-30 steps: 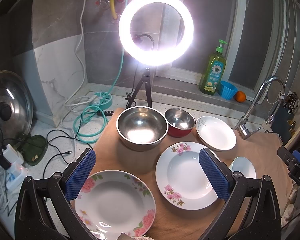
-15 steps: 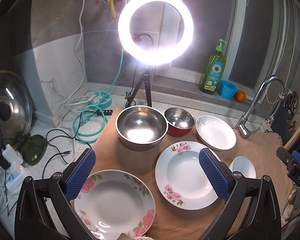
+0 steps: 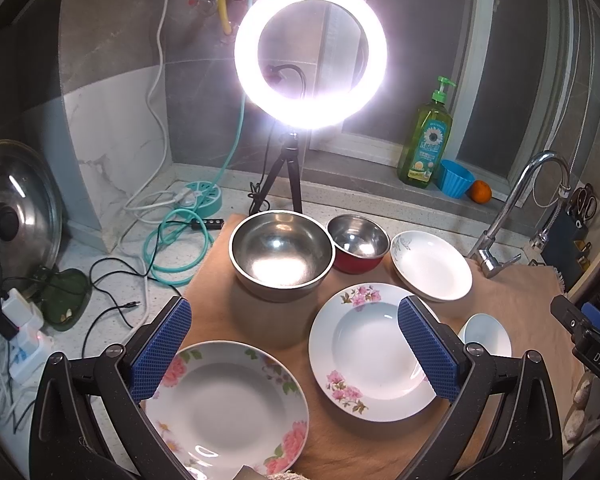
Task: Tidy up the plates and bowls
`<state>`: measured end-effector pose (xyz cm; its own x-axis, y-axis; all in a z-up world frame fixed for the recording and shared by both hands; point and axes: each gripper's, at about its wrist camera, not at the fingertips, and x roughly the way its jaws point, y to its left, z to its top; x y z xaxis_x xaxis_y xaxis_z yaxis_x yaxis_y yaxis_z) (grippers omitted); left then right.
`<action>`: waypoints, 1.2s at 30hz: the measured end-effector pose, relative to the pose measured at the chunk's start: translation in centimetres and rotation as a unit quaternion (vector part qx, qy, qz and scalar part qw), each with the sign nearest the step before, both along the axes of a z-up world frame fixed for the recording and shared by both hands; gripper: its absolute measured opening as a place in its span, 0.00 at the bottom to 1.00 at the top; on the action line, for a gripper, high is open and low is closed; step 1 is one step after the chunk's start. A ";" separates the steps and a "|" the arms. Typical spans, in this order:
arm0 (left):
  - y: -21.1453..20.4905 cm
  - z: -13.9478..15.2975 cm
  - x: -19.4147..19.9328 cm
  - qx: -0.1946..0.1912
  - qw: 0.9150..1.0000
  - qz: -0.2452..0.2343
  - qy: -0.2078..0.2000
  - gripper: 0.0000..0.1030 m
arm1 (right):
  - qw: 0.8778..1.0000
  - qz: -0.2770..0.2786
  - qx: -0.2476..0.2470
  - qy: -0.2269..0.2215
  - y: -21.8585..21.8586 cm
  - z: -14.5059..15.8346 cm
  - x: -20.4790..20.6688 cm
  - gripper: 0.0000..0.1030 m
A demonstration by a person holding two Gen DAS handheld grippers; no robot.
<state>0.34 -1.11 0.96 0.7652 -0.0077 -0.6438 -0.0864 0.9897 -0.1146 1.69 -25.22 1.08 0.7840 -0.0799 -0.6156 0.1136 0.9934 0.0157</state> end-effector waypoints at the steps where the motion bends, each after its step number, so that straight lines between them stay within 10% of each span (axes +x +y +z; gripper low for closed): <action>1: -0.1 -0.1 0.1 0.000 1.000 0.000 0.001 0.99 | 1.000 0.000 0.000 0.000 0.0 0.0 0.0 1.00; 20: 1.1 -3.2 2.7 -0.025 0.997 -0.040 0.063 0.99 | 0.998 0.008 0.045 0.050 -0.7 -3.9 0.3 0.99; 28: 1.8 -5.5 4.5 -0.062 0.989 -0.074 0.110 0.85 | 0.988 0.016 0.114 0.106 -1.3 -6.6 -0.1 0.65; 36: 2.0 -9.2 6.6 -0.119 0.972 -0.109 0.173 0.50 | 0.963 0.029 0.206 0.172 -1.5 -11.4 -0.2 0.43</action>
<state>6.89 0.85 -8.21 0.4676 -0.3253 -0.8219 0.0485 0.9379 -0.3436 1.50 -26.68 -10.28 0.5245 0.2639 -0.8095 0.1278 0.9156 0.3813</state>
